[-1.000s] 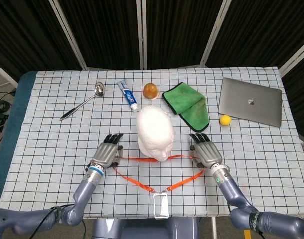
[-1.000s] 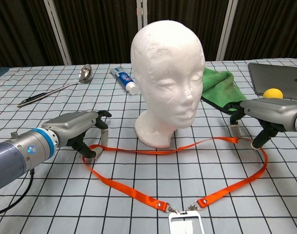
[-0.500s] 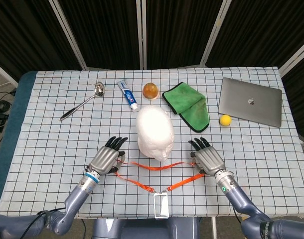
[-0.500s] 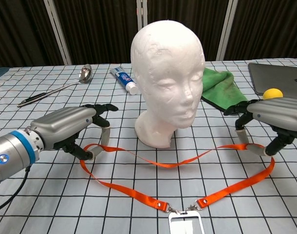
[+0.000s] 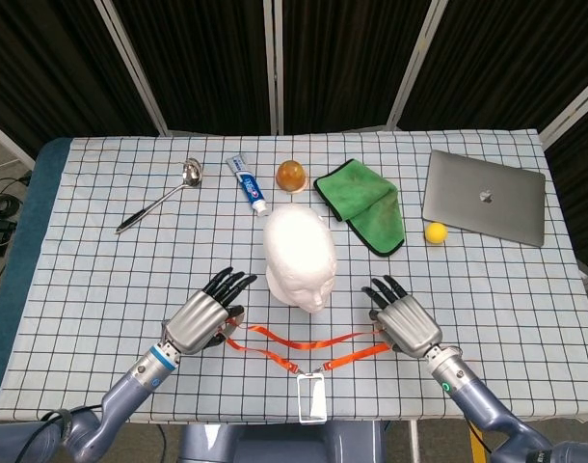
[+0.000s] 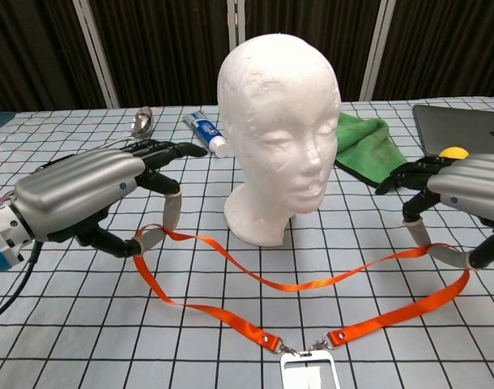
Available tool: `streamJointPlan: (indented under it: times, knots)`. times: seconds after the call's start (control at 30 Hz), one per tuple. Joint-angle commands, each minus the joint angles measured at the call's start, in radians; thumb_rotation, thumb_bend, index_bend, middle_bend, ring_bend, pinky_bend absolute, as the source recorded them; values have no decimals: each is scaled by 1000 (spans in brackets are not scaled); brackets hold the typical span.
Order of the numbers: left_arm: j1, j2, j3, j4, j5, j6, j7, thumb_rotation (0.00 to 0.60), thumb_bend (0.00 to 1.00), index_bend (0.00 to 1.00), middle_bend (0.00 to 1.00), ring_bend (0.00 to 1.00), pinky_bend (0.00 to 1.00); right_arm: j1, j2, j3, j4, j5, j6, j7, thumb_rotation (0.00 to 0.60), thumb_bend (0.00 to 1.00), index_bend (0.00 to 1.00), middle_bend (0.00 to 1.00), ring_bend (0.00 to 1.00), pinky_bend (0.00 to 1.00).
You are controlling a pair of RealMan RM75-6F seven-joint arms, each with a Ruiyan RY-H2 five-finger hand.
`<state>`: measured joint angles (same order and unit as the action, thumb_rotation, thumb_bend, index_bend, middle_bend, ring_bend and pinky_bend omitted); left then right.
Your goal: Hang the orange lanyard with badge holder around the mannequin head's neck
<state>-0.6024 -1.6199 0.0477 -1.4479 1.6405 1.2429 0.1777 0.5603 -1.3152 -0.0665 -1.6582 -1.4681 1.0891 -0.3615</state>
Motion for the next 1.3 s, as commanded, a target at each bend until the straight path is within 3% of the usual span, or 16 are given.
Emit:
streamJointPlan:
  times: [0.03,0.47,0.67,0.93,1.3]
  knots:
    - [7,16,2,0,43,53,-32,600,481,694,0,0,0,-17,22,-20,19,-80,53,26,600,411,701,126,0,0]
    - [31,63,-53,-96,28,112,-48,600,478,697,0,0,0,-49,59,25,7,-233,248,202,600,410,706,161,0,0]
    - [36,83,-87,-145,1,121,-59,600,478,697,0,0,0,-55,83,59,-39,-236,287,233,600,410,707,161,0,0]
    - [20,112,-168,-266,-133,55,-6,600,478,698,0,0,0,-45,110,152,-156,-143,288,243,600,410,715,164,0,0]
    - [-24,144,-288,-438,-414,-34,199,600,478,701,0,0,0,-1,106,292,-326,119,204,237,600,411,718,164,0,0]
